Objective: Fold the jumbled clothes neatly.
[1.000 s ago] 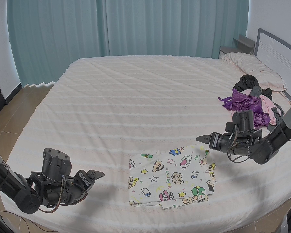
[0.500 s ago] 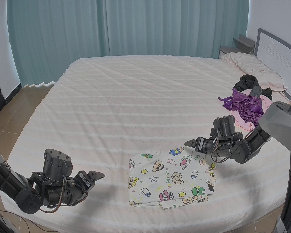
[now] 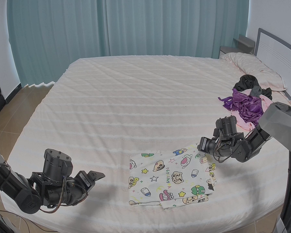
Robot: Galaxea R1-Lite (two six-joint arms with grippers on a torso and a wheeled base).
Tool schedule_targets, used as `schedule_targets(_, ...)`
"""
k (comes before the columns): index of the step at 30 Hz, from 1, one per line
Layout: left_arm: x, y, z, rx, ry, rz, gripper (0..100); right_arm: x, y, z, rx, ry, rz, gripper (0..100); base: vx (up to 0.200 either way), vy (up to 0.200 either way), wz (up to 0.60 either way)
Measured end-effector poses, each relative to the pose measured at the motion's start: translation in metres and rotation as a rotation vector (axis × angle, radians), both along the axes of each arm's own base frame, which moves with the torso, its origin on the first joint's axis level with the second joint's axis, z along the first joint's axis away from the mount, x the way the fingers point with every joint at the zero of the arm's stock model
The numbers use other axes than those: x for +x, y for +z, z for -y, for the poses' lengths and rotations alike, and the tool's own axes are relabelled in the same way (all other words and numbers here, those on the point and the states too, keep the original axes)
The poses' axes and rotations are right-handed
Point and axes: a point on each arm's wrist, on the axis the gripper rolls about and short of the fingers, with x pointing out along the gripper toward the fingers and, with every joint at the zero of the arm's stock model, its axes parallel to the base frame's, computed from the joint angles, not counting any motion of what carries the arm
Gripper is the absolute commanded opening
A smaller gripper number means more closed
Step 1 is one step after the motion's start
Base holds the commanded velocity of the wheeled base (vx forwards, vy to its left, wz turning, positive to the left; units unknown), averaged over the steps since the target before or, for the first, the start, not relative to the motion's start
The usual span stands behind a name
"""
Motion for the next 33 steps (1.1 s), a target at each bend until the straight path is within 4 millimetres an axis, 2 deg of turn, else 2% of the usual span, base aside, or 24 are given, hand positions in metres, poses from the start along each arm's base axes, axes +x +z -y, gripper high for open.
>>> schedule_targets(13, 0.000, 0.000, 0.000, 0.000, 0.000, -0.001, 100, -0.004, -0.002, 0.013, 0.039, -0.063, -0.030, 0, 0.000, 0.000, 0.00)
schedule_targets(14, 0.000, 0.000, 0.000, -0.001, 0.001, -0.002, 100, -0.004, -0.002, 0.013, 0.039, -0.065, -0.031, 100, 0.000, 0.000, 0.00)
schedule_targets(24, 0.000, 0.000, 0.000, -0.001, 0.000, -0.002, 100, -0.012, 0.009, 0.021, 0.073, -0.102, -0.031, 100, 0.000, 0.000, 0.00)
schedule_targets(29, 0.000, 0.000, 0.000, -0.001, -0.001, -0.003, 100, -0.033, 0.013, 0.024, 0.070, -0.102, -0.062, 100, 0.000, 0.000, 0.00)
schedule_targets(33, -0.001, -0.001, 0.001, -0.001, -0.004, -0.005, 100, -0.061, 0.010, 0.025, 0.054, -0.085, -0.121, 100, 0.000, 0.000, 0.00)
